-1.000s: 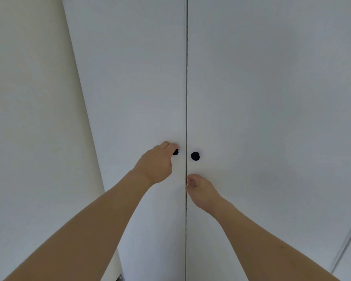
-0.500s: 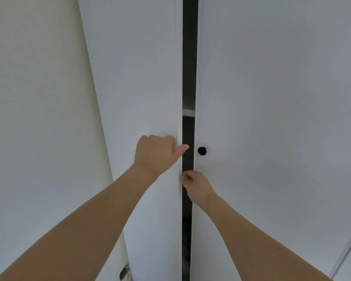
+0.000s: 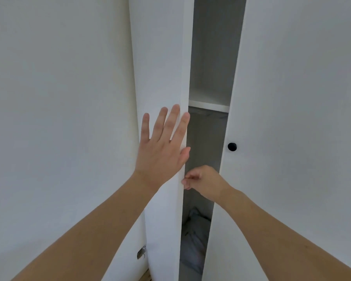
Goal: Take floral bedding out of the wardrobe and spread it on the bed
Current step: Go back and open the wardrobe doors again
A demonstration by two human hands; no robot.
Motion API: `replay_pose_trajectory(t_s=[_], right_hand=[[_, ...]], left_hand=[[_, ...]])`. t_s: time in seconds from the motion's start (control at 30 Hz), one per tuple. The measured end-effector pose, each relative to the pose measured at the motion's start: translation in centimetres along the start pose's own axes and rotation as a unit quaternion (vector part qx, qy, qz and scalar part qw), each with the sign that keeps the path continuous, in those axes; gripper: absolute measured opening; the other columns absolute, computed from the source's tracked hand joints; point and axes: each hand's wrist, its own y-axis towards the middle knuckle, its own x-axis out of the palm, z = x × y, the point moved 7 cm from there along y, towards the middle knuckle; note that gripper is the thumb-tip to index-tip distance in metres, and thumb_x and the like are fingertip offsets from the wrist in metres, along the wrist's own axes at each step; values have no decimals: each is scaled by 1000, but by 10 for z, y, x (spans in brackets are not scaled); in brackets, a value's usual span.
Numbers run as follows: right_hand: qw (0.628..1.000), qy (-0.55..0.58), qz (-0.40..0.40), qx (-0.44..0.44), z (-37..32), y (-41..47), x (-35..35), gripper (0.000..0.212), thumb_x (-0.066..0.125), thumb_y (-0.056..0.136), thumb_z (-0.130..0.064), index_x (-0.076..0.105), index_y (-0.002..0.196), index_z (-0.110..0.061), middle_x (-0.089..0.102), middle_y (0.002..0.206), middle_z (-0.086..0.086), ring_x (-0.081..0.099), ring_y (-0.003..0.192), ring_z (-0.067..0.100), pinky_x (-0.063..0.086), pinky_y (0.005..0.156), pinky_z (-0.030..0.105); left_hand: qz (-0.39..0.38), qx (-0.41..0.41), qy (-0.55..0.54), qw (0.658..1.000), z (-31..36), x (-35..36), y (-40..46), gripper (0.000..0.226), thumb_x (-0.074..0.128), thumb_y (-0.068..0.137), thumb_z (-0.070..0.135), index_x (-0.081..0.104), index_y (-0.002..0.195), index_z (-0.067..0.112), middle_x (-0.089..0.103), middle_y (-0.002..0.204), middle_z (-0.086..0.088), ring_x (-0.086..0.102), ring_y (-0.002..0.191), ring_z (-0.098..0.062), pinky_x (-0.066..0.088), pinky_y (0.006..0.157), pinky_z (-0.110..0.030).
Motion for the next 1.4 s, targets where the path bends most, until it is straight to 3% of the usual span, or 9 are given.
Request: replay_pose_trajectory(t_s=[0.1, 0.23, 0.37, 0.6, 0.7, 0.87, 0.97, 1.07, 1.4], right_hand=[[1000, -9, -17, -17, -2, -1, 4, 20, 65, 90, -31, 73, 106, -22, 73, 95, -12, 67, 91, 4, 49, 93, 24], [998, -46, -34, -29, -3, 3, 6, 55, 64, 88, -46, 48, 138, -32, 65, 121, -11, 60, 113, 9, 44, 107, 36], [987, -131, -70, -62, -12, 4, 9, 63, 56, 91, -51, 31, 147, -38, 43, 149, -13, 43, 136, 14, 34, 114, 39], [979, -151, -80, -112, -36, 25, 27, 109, 65, 69, -72, -2, 150, -43, 18, 160, -12, 24, 146, 14, 29, 117, 42], [975, -140, -87, -149, -55, 34, 45, 118, 71, 67, -68, -6, 151, -39, 18, 159, -10, 20, 145, 8, 23, 118, 33], [957, -171, -89, -215, -90, 51, 82, 127, 69, 63, -75, -15, 150, -37, -12, 160, -16, 11, 148, 7, 18, 121, 35], [954, -169, -91, -228, -106, 66, 106, 134, 64, 59, -82, -19, 150, -30, -19, 159, -17, -5, 148, 4, 14, 122, 40], [953, -172, -82, -236, -119, 75, 124, 136, 63, 61, -80, -23, 150, -23, -26, 158, -12, -14, 147, 5, 5, 122, 33], [936, -240, 42, -255, -150, 125, 161, 106, 42, 83, -75, -28, 147, -26, -27, 158, -3, -19, 148, 19, -2, 122, 45]], left_hand=[[2, -5, 18, 1000, -2, -6, -3, 71, 39, 94, 52, 23, 154, 16, 22, 159, -13, 23, 146, -34, 15, 113, -63], [-2, -5, 31, 1000, -6, -9, -5, 71, 39, 94, 53, 23, 154, 17, 22, 160, -13, 21, 146, -35, 13, 114, -63], [16, -9, 32, 999, -7, -11, -7, 70, 45, 91, 43, 29, 152, 12, 28, 157, -16, 25, 145, -35, 15, 113, -64], [64, -23, 20, 998, -35, -23, -25, 71, 53, 85, 35, 37, 148, 8, 35, 153, -19, 32, 142, -35, 19, 112, -65], [87, -19, 12, 996, -62, -31, -38, 68, 56, 85, 38, 41, 146, 10, 37, 152, -16, 34, 141, -34, 21, 111, -65], [80, -25, 20, 996, -104, -37, -63, 66, 58, 89, 38, 41, 145, 9, 36, 153, -15, 30, 144, -33, 20, 112, -64], [60, -42, 32, 997, -130, -36, -77, 67, 57, 92, 36, 36, 147, 7, 31, 155, -16, 25, 145, -34, 19, 113, -64], [37, -60, 16, 997, -150, -32, -88, 64, 52, 96, 32, 29, 150, 5, 24, 157, -18, 19, 147, -35, 19, 114, -62], [18, -135, -102, 985, -216, -13, -109, 59, 42, 97, 7, 18, 149, -5, 17, 158, -22, 14, 149, -32, 26, 115, -54]])
